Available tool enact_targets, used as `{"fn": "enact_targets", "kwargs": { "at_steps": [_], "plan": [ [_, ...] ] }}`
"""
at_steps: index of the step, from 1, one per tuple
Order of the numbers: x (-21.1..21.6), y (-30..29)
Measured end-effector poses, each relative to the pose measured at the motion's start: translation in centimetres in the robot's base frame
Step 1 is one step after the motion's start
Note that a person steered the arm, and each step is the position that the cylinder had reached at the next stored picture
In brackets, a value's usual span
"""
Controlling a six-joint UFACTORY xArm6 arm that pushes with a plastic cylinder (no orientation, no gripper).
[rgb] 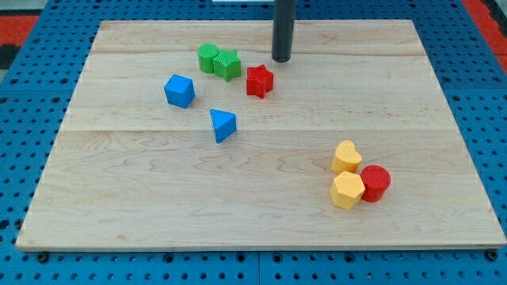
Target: Place red star left to the yellow heart
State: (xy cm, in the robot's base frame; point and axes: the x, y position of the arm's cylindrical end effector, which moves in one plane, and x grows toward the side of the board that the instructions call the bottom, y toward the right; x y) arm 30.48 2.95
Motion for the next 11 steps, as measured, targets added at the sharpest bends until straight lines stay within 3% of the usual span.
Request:
{"fn": "enact_targets", "kwargs": {
  "at_steps": [1,2,3,5,6,8,9,10,11],
  "plan": [
    [4.7,-0.3],
    [-0.5,-0.9],
    [3.4,-2.1],
    [6.5,-5.7],
    [12.4,-1.6],
    [10.3,-9.5],
    [14.5,-10.0],
    [17.3,-8.0],
    [18.2,0.2]
  ]
}}
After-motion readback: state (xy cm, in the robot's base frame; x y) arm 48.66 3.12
